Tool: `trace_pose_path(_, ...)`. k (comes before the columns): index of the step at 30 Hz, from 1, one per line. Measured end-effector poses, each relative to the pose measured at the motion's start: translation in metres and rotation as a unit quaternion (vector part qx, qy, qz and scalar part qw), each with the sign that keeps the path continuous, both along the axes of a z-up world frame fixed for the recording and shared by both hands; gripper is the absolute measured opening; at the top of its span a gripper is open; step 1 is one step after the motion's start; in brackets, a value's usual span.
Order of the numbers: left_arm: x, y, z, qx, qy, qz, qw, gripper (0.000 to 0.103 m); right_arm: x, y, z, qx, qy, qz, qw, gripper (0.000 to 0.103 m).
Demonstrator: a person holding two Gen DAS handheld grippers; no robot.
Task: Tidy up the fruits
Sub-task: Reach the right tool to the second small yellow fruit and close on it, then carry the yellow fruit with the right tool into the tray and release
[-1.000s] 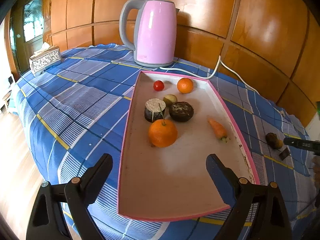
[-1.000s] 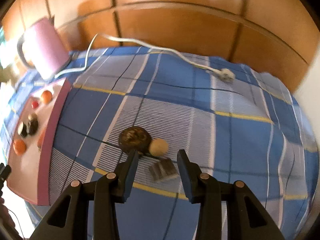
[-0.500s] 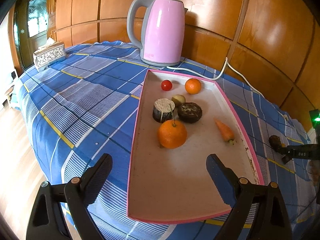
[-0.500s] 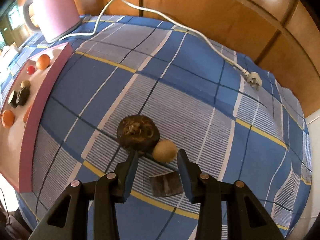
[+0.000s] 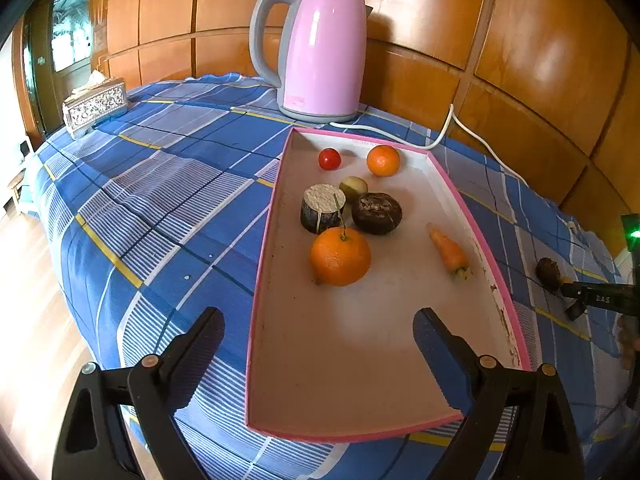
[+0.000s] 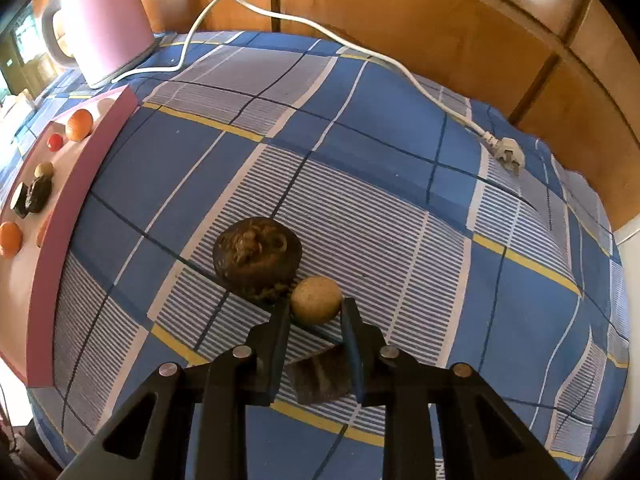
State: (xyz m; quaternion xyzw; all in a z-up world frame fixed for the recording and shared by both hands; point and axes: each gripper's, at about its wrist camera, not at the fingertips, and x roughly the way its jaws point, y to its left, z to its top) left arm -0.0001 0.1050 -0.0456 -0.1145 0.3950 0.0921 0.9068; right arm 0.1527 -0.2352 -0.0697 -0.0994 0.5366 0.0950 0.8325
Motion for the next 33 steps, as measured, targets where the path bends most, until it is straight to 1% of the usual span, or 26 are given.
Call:
trace_pose_path(4, -0.001, 0.002, 0.002, -0.002, -0.005, 0.004, 1.0000, 0.096, -0.009, -0.003, 0.015, 0.012, -0.028, -0.010, 0.999, 0.025)
trace_pose_path(8, -0.001, 0.003, 0.003, -0.005, -0.005, 0.006, 1.0000, 0.096, -0.021, -0.005, 0.042, 0.040, -0.064, -0.022, 0.997, 0.025)
trace_pose_path(10, -0.002, 0.003, 0.004, -0.008, -0.007, 0.007, 0.9999, 0.096, -0.030, 0.003, 0.054, 0.059, -0.074, -0.010, 0.995, 0.025)
trace_pose_path(13, -0.003, 0.007, 0.006, -0.011, -0.012, 0.012, 0.9998, 0.096, -0.042, 0.027, 0.065, 0.085, -0.082, 0.025, 0.993, 0.025)
trace_pose_path(16, -0.006, 0.012, 0.010, -0.015, -0.019, 0.020, 0.9995, 0.096, -0.055, 0.061, 0.066, 0.114, -0.076, 0.065, 0.988, 0.025)
trace_pose_path(22, -0.011, 0.026, 0.016, -0.019, -0.026, 0.040, 0.9987, 0.096, -0.067, 0.127, 0.060, 0.137, -0.061, 0.119, 0.981, 0.025)
trace_pose_path(27, -0.015, 0.035, 0.017, -0.023, -0.027, 0.054, 0.9979, 0.096, -0.064, 0.161, 0.055, 0.145, -0.052, 0.140, 0.978, 0.025)
trace_pose_path(33, -0.016, 0.037, 0.016, -0.026, -0.026, 0.056, 0.9978, 0.096, -0.056, 0.192, 0.054, 0.147, -0.043, 0.155, 0.976, 0.025)
